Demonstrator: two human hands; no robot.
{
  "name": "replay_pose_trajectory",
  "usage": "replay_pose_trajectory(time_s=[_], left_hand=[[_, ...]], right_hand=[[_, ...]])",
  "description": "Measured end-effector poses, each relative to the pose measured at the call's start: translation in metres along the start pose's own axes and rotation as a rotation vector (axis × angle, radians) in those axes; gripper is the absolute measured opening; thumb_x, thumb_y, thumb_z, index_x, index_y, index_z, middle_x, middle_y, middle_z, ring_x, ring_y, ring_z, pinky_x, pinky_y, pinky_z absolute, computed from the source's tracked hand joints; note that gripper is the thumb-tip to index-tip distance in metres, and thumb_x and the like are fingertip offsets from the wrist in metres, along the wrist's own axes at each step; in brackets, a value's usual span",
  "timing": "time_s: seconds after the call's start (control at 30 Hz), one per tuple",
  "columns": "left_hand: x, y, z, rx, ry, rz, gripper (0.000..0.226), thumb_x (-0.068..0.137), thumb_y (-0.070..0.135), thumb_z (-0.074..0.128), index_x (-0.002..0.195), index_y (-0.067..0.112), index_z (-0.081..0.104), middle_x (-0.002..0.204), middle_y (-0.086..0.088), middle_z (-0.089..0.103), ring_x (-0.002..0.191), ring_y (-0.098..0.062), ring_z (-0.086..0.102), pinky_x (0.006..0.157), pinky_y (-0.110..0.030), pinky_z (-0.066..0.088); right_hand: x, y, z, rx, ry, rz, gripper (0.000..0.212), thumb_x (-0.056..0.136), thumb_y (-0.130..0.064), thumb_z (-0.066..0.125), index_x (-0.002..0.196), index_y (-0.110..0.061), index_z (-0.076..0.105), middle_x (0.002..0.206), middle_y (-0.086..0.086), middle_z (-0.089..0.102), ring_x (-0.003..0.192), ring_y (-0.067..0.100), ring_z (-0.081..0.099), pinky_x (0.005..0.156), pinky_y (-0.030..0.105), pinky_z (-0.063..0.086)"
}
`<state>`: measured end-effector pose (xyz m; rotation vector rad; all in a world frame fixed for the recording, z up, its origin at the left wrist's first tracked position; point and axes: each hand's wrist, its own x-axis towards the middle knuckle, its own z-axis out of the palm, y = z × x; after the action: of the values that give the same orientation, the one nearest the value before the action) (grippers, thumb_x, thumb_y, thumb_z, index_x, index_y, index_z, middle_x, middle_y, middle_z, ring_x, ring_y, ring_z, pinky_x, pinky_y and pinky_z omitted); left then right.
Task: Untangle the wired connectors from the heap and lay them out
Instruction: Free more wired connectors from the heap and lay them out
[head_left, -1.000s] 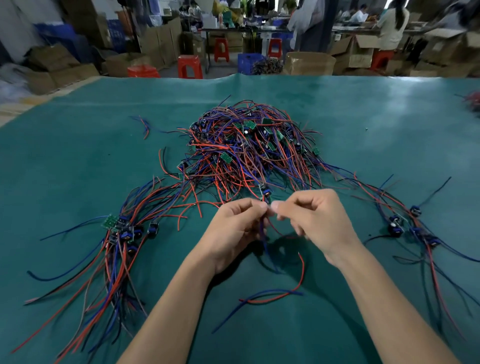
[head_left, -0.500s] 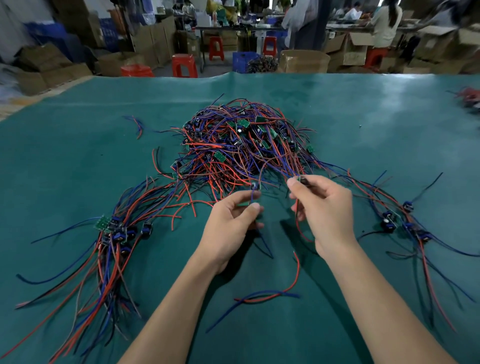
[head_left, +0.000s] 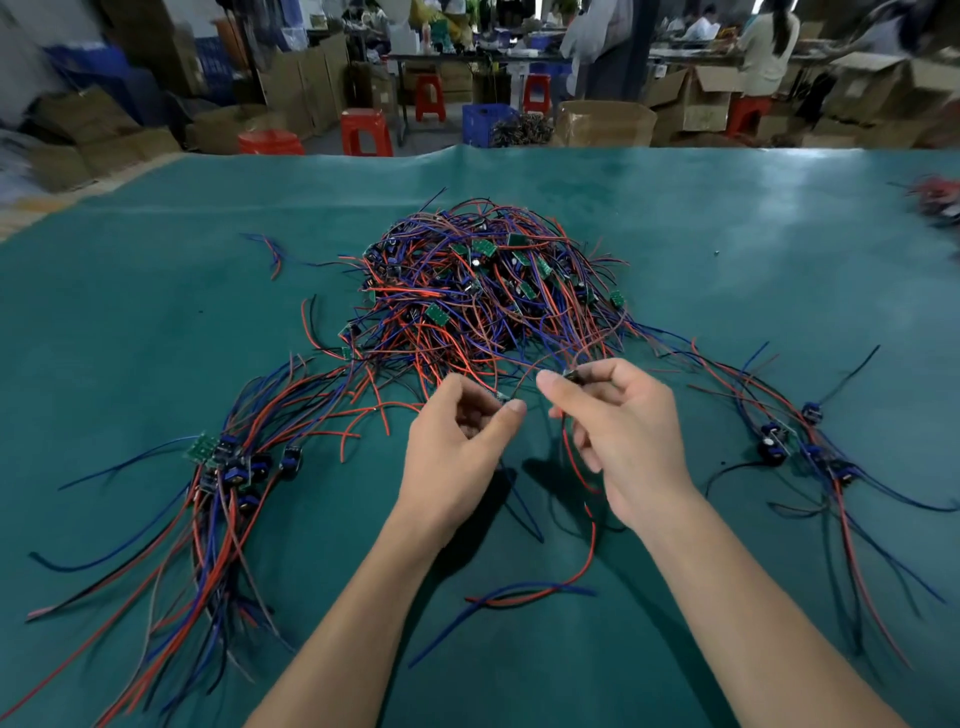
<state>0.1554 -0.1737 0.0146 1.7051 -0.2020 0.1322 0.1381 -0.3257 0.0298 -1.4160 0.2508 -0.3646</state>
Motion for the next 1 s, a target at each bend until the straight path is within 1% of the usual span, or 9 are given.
replay_pose_trajectory(time_s=[0.13,0.23,0.3,0.47,0.6,0.67,0.73,0.83,1.0], left_hand=[[-0.003,0.007,-0.004,-0.208,-0.246,-0.030,0.007,0.089,0.011,0.073,0.089,0.004,0.070,0.065,0.005,0.065,0.053,-0.003,0.054,0.046,-0.008,0.037],[-0.001,0.008,-0.006,-0.264,-0.238,-0.045,0.006,0.089,0.009,0.072,0.095,0.008,0.074,0.065,0.005,0.068,0.048,-0.001,0.052,0.044,-0.009,0.036],[-0.001,0.007,-0.006,-0.257,-0.207,-0.072,0.007,0.090,0.012,0.072,0.089,0.017,0.077,0.060,0.004,0.066,0.044,-0.003,0.051,0.038,-0.014,0.032],[0.001,0.004,-0.008,-0.258,-0.214,-0.118,0.004,0.087,0.015,0.074,0.087,0.014,0.078,0.056,0.002,0.062,0.044,-0.008,0.048,0.037,-0.017,0.026],[0.002,0.001,-0.008,-0.309,-0.222,-0.111,0.011,0.088,0.010,0.071,0.085,0.016,0.079,0.059,-0.003,0.052,0.044,-0.006,0.035,0.040,-0.015,0.025],[0.002,0.002,-0.009,-0.340,-0.248,-0.111,0.015,0.090,0.009,0.068,0.088,0.017,0.080,0.062,-0.005,0.048,0.045,-0.005,0.029,0.041,-0.015,0.023],[0.002,0.002,-0.010,-0.357,-0.267,-0.119,0.016,0.091,0.011,0.067,0.088,0.018,0.080,0.065,-0.007,0.053,0.046,-0.005,0.028,0.041,-0.015,0.021],[0.002,0.003,-0.011,-0.341,-0.266,-0.125,0.013,0.085,0.026,0.070,0.078,0.018,0.078,0.061,0.002,0.059,0.045,-0.004,0.032,0.041,-0.013,0.024],[0.004,0.002,-0.011,-0.254,-0.284,-0.125,0.024,0.081,0.040,0.068,0.080,0.018,0.079,0.050,0.005,0.048,0.042,-0.007,0.028,0.040,-0.017,0.021]], right_hand=[[-0.007,0.000,0.009,0.064,-0.055,0.041,0.036,0.074,-0.015,0.090,0.094,-0.003,0.063,0.062,0.004,0.068,0.046,0.013,0.058,0.040,0.022,0.045],[-0.008,-0.004,0.011,0.158,-0.112,0.100,0.038,0.068,-0.026,0.087,0.087,0.000,0.066,0.065,0.007,0.068,0.049,0.014,0.061,0.047,0.021,0.051],[-0.007,-0.006,0.011,0.211,-0.142,0.141,0.027,0.079,-0.021,0.082,0.083,0.001,0.067,0.065,0.008,0.066,0.049,0.014,0.060,0.049,0.021,0.053],[-0.007,-0.004,0.007,0.115,-0.169,0.114,0.010,0.088,-0.001,0.074,0.079,-0.005,0.075,0.067,0.008,0.068,0.052,0.015,0.061,0.047,0.021,0.051],[-0.004,-0.004,0.006,0.166,-0.226,0.160,0.013,0.083,-0.001,0.076,0.074,-0.010,0.077,0.074,0.006,0.068,0.052,0.012,0.056,0.045,0.021,0.043],[-0.003,-0.005,0.004,0.222,-0.293,0.200,0.003,0.075,-0.009,0.080,0.074,-0.011,0.078,0.089,0.007,0.072,0.052,0.011,0.054,0.045,0.020,0.041],[-0.003,-0.006,0.002,0.264,-0.336,0.235,0.011,0.070,-0.015,0.080,0.079,-0.010,0.076,0.101,0.006,0.075,0.052,0.009,0.053,0.044,0.019,0.039],[-0.003,-0.006,0.001,0.299,-0.321,0.232,0.013,0.067,-0.014,0.082,0.079,-0.010,0.080,0.092,0.006,0.074,0.053,0.009,0.054,0.045,0.019,0.039],[-0.001,-0.003,0.001,0.157,-0.184,0.058,0.004,0.072,-0.014,0.083,0.073,-0.011,0.081,0.070,0.002,0.069,0.056,0.011,0.057,0.047,0.021,0.044]])
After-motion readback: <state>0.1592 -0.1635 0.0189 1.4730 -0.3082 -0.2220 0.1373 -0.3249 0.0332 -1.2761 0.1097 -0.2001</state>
